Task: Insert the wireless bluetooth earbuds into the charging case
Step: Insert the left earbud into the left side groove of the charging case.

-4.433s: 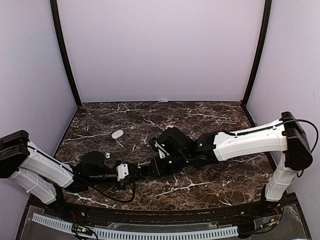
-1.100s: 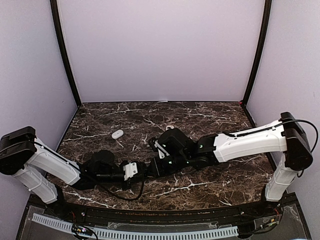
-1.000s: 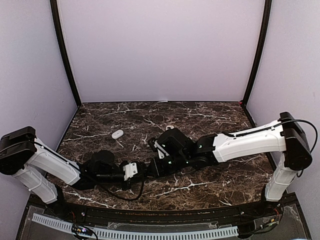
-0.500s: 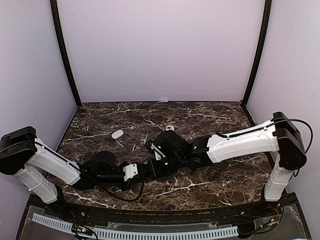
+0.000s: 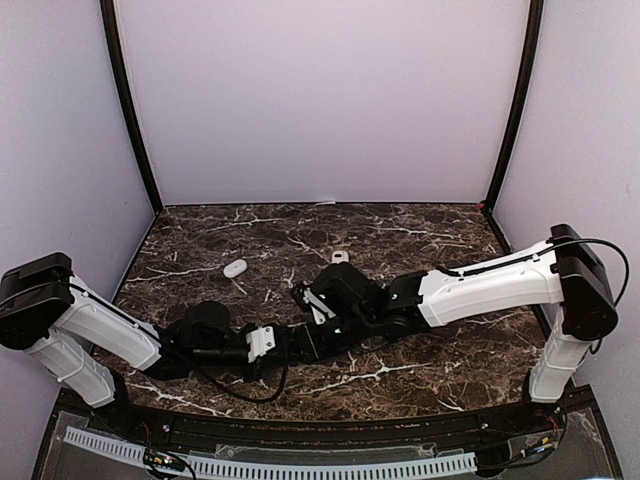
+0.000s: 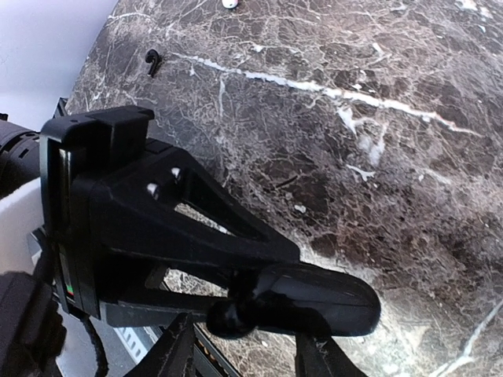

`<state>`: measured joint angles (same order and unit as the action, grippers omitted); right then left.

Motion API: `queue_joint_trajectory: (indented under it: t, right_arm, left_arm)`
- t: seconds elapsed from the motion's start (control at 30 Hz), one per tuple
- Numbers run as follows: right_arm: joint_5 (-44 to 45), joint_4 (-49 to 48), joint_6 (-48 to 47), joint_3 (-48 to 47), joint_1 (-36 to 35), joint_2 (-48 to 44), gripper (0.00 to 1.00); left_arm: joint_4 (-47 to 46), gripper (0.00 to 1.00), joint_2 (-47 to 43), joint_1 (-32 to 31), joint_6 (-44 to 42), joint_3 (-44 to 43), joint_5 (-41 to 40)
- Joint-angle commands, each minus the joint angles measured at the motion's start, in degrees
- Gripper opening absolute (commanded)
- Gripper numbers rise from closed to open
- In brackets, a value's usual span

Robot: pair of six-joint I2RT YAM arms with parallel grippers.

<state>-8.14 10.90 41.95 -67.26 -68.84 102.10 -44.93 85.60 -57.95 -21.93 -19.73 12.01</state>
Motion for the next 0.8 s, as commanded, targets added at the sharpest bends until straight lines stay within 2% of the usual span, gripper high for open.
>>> queue_joint_trajectory:
  t: [0.0,0.23,0.47,0.57,0.67,0.77]
  right_arm:
    - [0.64,0.48,-0.36,1.73,0.29,-3.5,0.45]
    - [4.17,1.9,1.0,4.93,0.28,-6.59,0.42]
    - [5.26,3.88,-0.14,3.48,0.3,-6.23,0.41]
    - [4.73,1.48,-0.13,4.0,0.31,-7.22,0.46]
    - [4.72,0.41,-0.03,3.41,0.29,-7.29,0.6]
    - [5.7,0.97,0.13,2.5,0.2,-6.89,0.63]
  left_arm:
    - [-3.2,0.12,-1.6,0.5,1.2,-0.16,1.69]
    - [-3.96,0.12,-2.11,1.15,2.15,0.3,2.49]
    - [-4.38,0.12,-2.22,1.43,2.41,0.48,2.71]
    - [-4.56,0.12,-2.19,1.52,2.56,0.48,2.75]
    - [-4.57,0.12,-2.22,1.62,2.64,0.59,2.93]
    - [-4.28,0.12,-1.92,1.62,2.43,0.44,2.94]
